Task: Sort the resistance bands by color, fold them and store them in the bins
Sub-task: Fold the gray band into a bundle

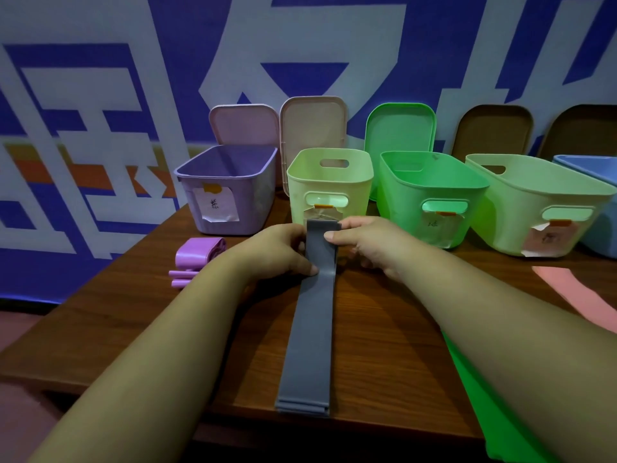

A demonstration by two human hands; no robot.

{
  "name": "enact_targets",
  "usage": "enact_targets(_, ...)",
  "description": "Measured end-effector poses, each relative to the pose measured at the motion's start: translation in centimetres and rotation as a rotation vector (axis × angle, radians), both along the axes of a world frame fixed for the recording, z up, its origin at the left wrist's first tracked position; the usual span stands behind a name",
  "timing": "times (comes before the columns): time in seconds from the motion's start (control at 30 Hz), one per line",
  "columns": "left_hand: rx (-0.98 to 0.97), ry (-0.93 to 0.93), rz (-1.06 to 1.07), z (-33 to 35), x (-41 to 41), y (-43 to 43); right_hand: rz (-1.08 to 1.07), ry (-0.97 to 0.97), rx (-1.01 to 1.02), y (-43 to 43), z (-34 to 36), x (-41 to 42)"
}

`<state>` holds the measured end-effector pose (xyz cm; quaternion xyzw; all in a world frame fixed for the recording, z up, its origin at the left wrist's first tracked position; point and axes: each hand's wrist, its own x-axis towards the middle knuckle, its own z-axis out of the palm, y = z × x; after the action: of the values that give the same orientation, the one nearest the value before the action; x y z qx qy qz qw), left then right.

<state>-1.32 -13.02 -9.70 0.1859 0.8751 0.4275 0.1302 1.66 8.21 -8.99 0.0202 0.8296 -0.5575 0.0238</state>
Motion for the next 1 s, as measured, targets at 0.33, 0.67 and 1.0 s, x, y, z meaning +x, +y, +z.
enact_targets(0.33, 0.072, 0.226, 0.071, -0.7, -0.2, 0.7, 0.037, 0.158, 0.055, -0.9, 0.8, 0.7)
enact_targets(0.67, -0.112, 0.192, -0.060, 0.2, -0.1, -0.6, 0.075, 0.403, 0.435, -1.2, -0.7, 4.9)
enact_targets(1.0, -0.087, 0.064, -0.135, 0.3, 0.4, -1.2, 0.147, 0.409, 0.550, -1.7, -3.0, 7.5)
